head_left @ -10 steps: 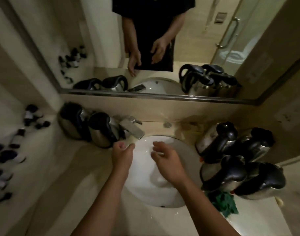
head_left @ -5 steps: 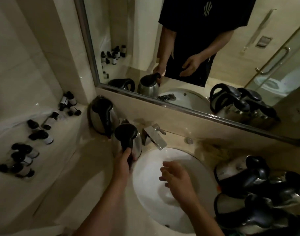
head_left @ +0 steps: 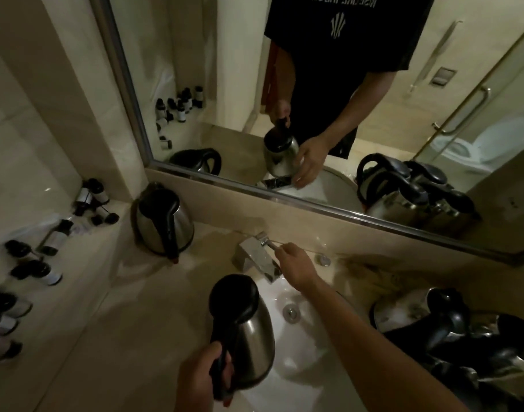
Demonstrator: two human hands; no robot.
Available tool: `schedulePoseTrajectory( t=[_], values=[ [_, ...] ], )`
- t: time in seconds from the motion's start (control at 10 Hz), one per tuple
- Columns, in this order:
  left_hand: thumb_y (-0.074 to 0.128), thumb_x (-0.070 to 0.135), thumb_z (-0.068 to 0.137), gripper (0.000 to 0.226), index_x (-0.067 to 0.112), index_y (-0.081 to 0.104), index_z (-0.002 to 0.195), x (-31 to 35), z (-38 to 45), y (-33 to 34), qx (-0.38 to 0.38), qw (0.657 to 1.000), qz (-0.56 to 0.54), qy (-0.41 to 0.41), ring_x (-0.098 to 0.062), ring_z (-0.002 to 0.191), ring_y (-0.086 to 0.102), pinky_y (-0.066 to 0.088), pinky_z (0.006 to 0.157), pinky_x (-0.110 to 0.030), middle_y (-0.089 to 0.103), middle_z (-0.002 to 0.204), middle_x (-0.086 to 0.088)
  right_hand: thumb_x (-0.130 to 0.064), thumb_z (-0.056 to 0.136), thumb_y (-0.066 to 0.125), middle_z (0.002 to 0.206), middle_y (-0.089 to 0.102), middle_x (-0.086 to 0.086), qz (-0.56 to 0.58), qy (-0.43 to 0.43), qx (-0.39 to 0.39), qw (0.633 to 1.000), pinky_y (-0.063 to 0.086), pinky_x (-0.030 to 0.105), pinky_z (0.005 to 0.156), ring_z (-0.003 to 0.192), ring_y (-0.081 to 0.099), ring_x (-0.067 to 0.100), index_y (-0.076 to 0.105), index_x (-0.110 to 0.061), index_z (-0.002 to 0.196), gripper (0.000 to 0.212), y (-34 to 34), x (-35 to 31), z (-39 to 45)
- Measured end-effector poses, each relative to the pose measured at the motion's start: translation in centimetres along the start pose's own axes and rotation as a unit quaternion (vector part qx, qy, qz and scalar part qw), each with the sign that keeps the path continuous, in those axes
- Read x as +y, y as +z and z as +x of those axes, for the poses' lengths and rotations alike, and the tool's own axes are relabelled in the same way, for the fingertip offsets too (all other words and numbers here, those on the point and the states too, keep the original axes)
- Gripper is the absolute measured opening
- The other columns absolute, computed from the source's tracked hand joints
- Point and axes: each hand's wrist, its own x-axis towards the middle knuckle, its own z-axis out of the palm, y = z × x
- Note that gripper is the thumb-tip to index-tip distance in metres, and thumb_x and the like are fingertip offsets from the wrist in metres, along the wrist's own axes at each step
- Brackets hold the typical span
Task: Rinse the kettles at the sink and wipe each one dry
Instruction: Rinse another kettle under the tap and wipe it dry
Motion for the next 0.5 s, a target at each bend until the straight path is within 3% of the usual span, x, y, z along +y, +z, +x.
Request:
schedulePoseTrajectory(
  t=[0.1,0.2,0.3,0.4,0.5],
  values=[
    [0.04,0.01,0.101,0.039,-0.001,0.051,0.065,-0.5,0.9,0.7,-0.041,0.998,0.044,-0.006,-0.019,0.024,0.042,0.032,0.035,-0.021,0.044,0.036,-0.014,-0.035,0.107,0.04,0.102,0.072,0.021,-0.036,0.022,-0.047,0.998,0.048,0.037,0.082,0.089,0.062,0.027,0.07,-0.005,0.095,0.044,1.2,-0.1,3.8],
    [0.066,0.025,0.095,0.043,0.0,0.055,0.062,-1.9,3.9,-0.4,-0.03,0.997,0.066,0.006,-0.018,0.033,0.052,0.043,0.042,-0.022,0.051,0.044,-0.017,-0.033,0.111,0.034,0.097,0.064,0.016,-0.079,0.014,-0.072,0.994,0.048,0.037,0.085,0.092,0.058,0.026,0.072,-0.001,0.1,0.05,1.7,0.1,6.1],
    [0.09,0.022,0.071,0.045,0.001,0.058,0.048,-2.5,5.2,-1.1,-0.033,0.987,0.155,0.012,-0.022,0.044,0.051,0.04,0.062,-0.038,0.051,0.049,-0.018,-0.025,0.11,0.037,0.102,0.068,0.023,-0.112,0.004,-0.084,0.99,0.046,0.036,0.08,0.09,0.058,0.027,0.07,0.001,0.105,0.042,2.0,0.3,7.8],
    [0.082,0.011,0.08,0.027,0.001,0.068,0.06,-1.5,5.6,-0.5,-0.004,0.957,0.289,-0.029,-0.026,0.055,0.062,0.045,0.062,-0.035,0.063,0.054,-0.017,-0.019,0.108,0.039,0.111,0.07,0.023,-0.112,0.026,-0.081,0.99,0.052,0.04,0.084,0.099,0.066,0.036,0.068,0.003,0.111,0.036,2.4,1.4,10.4],
    [0.082,0.012,0.081,0.029,-0.001,0.067,0.06,-0.8,6.1,-0.8,0.012,0.958,0.286,-0.014,-0.02,0.047,0.057,0.045,0.056,-0.027,0.061,0.05,-0.013,-0.026,0.108,0.041,0.1,0.07,0.017,-0.07,0.042,-0.069,0.994,0.054,0.048,0.091,0.102,0.068,0.039,0.069,-0.006,0.101,0.035,2.9,2.7,10.9]
  ],
)
